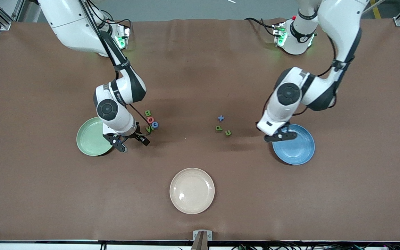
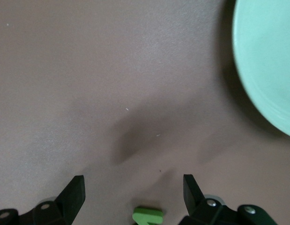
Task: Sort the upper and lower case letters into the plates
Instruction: 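Drop the m into the blue plate while the right gripper grasps green N, then carry the green N into the green plate with the right gripper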
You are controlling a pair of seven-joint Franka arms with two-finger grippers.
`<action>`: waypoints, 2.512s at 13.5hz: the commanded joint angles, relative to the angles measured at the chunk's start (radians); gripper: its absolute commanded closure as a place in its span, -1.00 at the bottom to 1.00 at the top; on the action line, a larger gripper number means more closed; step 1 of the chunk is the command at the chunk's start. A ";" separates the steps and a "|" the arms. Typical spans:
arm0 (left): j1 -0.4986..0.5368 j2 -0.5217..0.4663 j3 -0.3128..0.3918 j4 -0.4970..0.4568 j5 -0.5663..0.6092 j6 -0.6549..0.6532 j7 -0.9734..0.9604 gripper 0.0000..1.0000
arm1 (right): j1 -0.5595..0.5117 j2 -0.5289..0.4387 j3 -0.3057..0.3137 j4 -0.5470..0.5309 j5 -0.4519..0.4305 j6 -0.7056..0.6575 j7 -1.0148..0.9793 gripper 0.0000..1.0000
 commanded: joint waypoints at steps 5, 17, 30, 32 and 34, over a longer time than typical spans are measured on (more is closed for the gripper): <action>0.192 -0.047 -0.008 -0.113 0.018 0.020 0.315 0.84 | 0.063 -0.010 -0.006 -0.081 0.003 0.093 0.108 -0.75; 0.264 0.059 -0.003 -0.158 0.034 0.243 0.444 0.83 | 0.085 0.003 -0.004 -0.082 0.003 0.083 0.119 -0.24; 0.276 0.084 -0.003 -0.158 0.064 0.243 0.443 0.67 | 0.105 -0.005 -0.004 -0.082 0.004 0.046 0.156 0.93; 0.276 0.067 -0.004 -0.152 0.064 0.241 0.441 -0.26 | 0.088 -0.023 -0.006 -0.073 0.003 0.014 0.142 1.00; 0.272 0.030 -0.008 -0.141 0.062 0.227 0.429 -1.00 | 0.056 -0.054 -0.006 -0.058 0.003 -0.027 0.101 1.00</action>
